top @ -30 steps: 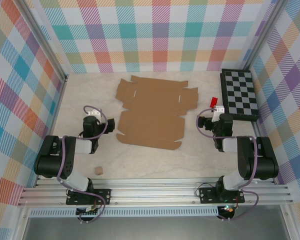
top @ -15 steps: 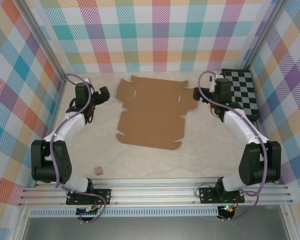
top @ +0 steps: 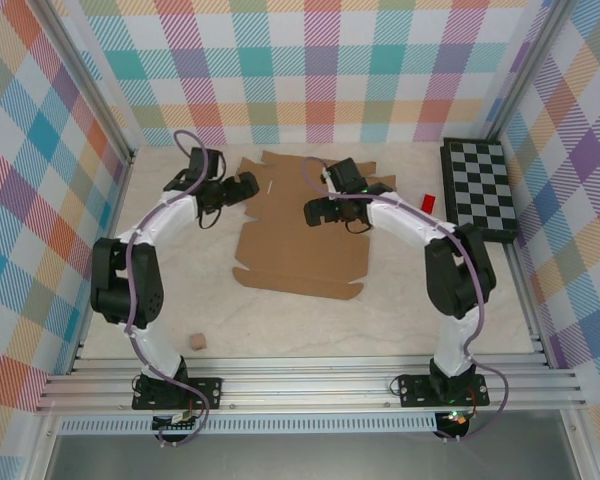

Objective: Fold the paper box

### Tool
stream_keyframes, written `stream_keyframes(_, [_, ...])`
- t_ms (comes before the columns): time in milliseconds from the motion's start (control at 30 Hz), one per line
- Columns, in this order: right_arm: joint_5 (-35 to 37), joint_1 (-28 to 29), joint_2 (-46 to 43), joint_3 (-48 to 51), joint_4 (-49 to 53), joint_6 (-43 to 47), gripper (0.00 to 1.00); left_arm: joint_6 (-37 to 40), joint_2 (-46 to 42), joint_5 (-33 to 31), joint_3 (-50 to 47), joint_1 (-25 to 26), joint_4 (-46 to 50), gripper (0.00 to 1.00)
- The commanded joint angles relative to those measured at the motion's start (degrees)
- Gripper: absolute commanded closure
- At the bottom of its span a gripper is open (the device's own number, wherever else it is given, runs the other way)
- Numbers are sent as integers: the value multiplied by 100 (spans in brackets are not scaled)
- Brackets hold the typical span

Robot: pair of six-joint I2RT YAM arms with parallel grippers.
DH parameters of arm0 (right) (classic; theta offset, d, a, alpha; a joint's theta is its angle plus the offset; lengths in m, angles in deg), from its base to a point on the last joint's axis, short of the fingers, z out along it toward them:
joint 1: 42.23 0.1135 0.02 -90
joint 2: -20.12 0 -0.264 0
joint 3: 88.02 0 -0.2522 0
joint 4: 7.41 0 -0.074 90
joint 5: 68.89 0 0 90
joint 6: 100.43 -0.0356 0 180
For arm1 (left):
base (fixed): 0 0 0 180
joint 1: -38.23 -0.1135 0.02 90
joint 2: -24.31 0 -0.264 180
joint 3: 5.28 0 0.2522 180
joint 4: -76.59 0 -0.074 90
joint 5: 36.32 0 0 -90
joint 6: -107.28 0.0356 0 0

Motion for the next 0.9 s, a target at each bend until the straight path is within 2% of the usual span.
stream_keyframes(0, [-81, 97, 285, -254, 98, -97, 0, -307, 421, 217, 260, 318, 135, 0])
stream_keyframes(200, [-84, 99, 730, -323, 93, -99, 0, -426, 1119, 370, 632, 891, -82, 0])
stream_keyframes(400, [-141, 95, 722, -45, -10, -88, 0, -395, 1560, 370, 765, 948, -95, 0])
stream_keyframes(667, [-191, 97, 411, 653, -150, -119, 0, -635, 1159, 393, -237, 1034, -338, 0])
stream_keyframes(867, [-178, 95, -65, 1489, -367, -232, 0, -824, 635, 54, -1071, 1338, -504, 0])
